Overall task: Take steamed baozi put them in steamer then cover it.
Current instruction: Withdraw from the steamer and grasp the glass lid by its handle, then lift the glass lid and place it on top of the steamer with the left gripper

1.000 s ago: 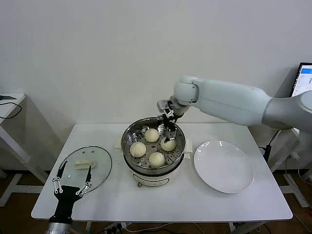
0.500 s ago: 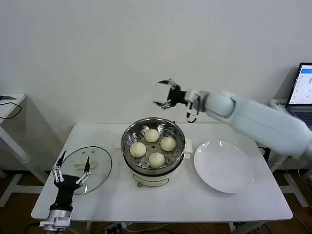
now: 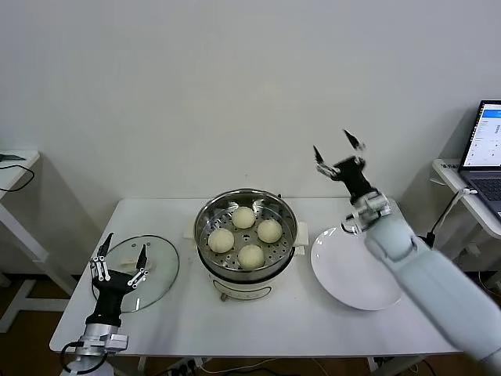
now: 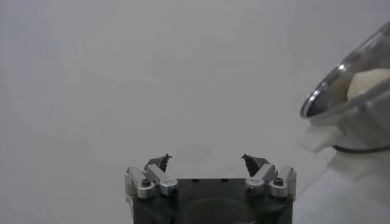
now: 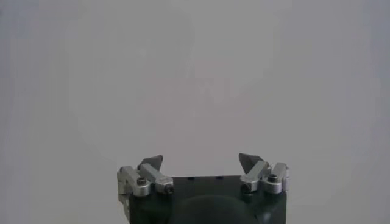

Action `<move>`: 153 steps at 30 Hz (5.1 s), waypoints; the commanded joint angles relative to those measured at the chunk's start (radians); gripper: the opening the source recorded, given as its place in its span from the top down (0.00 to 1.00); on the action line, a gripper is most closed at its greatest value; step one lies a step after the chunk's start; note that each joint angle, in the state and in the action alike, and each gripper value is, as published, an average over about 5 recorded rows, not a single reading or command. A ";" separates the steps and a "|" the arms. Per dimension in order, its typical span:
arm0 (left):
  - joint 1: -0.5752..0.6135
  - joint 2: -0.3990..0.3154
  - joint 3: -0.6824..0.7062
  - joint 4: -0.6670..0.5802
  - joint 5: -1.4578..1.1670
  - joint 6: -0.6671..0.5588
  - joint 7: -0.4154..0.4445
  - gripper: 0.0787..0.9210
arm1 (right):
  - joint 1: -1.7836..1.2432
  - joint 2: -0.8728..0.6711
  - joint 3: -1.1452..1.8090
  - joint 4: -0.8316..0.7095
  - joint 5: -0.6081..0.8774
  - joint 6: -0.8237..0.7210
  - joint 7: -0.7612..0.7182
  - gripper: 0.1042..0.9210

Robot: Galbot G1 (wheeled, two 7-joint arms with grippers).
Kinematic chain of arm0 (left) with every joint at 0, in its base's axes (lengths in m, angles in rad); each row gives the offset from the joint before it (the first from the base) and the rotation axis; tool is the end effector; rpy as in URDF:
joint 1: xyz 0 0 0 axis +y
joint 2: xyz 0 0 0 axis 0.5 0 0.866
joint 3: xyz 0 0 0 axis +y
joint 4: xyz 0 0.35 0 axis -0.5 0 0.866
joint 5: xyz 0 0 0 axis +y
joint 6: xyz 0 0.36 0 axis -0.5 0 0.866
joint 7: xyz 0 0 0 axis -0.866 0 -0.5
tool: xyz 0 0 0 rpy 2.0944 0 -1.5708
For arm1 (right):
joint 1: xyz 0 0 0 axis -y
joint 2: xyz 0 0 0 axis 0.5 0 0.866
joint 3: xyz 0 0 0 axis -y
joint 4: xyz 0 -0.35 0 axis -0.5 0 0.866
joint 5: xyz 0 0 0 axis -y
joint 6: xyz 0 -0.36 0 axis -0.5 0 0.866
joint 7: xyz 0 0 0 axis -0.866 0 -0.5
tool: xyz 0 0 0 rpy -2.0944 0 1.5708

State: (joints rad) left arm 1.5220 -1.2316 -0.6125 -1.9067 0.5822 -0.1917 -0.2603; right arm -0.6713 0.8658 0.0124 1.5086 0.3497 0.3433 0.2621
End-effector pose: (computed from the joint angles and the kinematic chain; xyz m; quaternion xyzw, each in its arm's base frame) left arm 0.2059 0.1054 -0.3399 -0.0314 0.8963 0.4327 0.0918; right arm 0.4374 -0.1074 -0.2547 -0.0753 0.9616 -0.1554 0.2132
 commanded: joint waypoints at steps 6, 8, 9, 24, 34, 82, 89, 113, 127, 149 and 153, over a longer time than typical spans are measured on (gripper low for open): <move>-0.077 0.023 0.016 0.258 0.280 0.004 -0.007 0.12 | -0.594 0.434 0.555 0.084 -0.203 0.215 0.059 0.12; -0.084 0.028 0.019 0.287 0.292 0.012 -0.006 0.12 | -0.615 0.485 0.567 0.091 -0.212 0.228 0.044 0.12; -0.087 0.030 0.020 0.300 0.297 0.016 -0.005 0.12 | -0.623 0.508 0.573 0.093 -0.216 0.234 0.037 0.12; -0.158 0.022 0.007 0.439 0.489 0.046 -0.028 0.12 | -0.683 0.597 0.574 0.109 -0.218 0.257 0.022 0.12; -0.231 0.005 0.009 0.489 0.550 0.072 -0.046 0.12 | -0.697 0.594 0.559 0.111 -0.224 0.251 0.003 0.12; -0.395 -0.015 0.059 0.654 0.586 0.129 -0.016 0.66 | -0.722 0.580 0.564 0.118 -0.201 0.151 -0.086 0.12; -0.382 -0.014 0.037 0.601 0.560 0.111 -0.028 0.86 | -0.723 0.574 0.565 0.115 -0.198 0.149 -0.090 0.12; -0.219 0.105 0.052 -0.316 0.507 0.313 0.093 0.87 | -0.717 0.517 0.577 0.094 -0.148 0.020 -0.102 0.12; -0.349 -0.017 0.568 -0.325 0.690 0.569 0.336 0.87 | -0.693 0.510 0.571 0.084 -0.149 -0.013 -0.107 0.12; -0.434 -0.162 0.665 -0.095 0.890 0.671 0.464 0.87 | -0.688 0.532 0.574 0.061 -0.180 -0.004 -0.107 0.12; -0.460 -0.187 0.682 -0.069 0.890 0.717 0.494 0.87 | -0.685 0.534 0.572 0.058 -0.183 -0.008 -0.107 0.12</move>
State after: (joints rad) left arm 1.1078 -1.3601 0.0152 -2.0488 1.4229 0.4496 0.1683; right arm -1.3590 1.3981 0.5848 1.5689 0.1703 0.3392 0.1549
